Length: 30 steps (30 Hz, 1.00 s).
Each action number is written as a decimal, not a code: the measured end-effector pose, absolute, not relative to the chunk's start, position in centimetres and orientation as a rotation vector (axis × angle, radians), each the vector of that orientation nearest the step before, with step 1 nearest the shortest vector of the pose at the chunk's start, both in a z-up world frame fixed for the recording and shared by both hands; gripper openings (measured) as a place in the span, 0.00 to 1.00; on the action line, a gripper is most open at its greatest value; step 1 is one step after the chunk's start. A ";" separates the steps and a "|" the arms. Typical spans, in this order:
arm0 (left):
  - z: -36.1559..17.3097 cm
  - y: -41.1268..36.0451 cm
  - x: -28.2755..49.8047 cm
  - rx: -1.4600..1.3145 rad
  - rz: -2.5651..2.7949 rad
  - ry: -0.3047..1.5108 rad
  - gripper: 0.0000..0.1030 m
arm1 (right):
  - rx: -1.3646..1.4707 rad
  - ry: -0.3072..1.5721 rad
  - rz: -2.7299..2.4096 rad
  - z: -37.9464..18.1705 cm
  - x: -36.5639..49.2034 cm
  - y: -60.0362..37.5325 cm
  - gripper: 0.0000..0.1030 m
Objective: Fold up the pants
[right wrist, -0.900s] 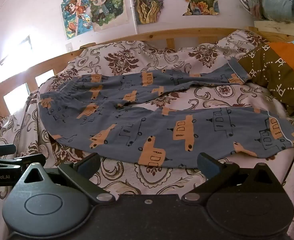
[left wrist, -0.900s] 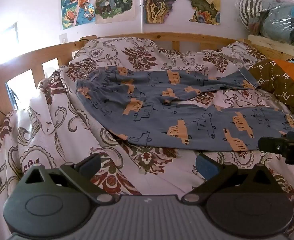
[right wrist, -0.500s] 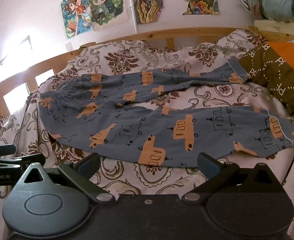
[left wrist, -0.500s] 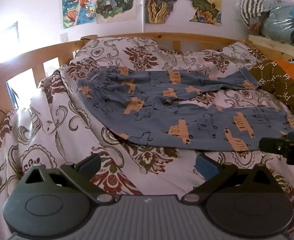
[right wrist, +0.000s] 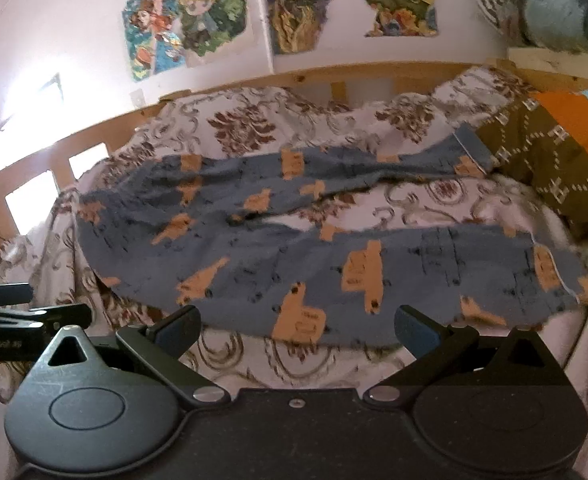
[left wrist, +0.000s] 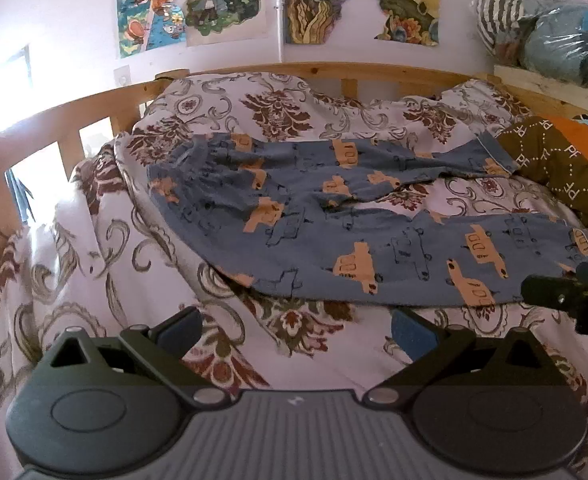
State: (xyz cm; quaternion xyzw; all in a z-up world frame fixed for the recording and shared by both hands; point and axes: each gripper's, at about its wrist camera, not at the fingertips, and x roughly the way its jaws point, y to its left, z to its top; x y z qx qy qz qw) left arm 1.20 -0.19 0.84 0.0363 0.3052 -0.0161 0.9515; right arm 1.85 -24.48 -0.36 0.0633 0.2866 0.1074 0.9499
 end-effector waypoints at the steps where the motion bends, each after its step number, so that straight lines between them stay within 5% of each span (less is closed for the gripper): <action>1: 1.1 -0.1 1.6 0.073 -0.030 0.624 1.00 | 0.125 0.583 0.239 0.1 2.4 -24.7 1.00; 18: 14.4 4.4 21.9 0.250 0.009 0.703 1.00 | -0.226 0.558 0.609 6.1 21.5 -26.6 1.00; 30: 8.3 2.4 38.9 0.384 -0.164 0.681 1.00 | -0.394 0.679 0.732 -0.1 41.7 -22.0 1.00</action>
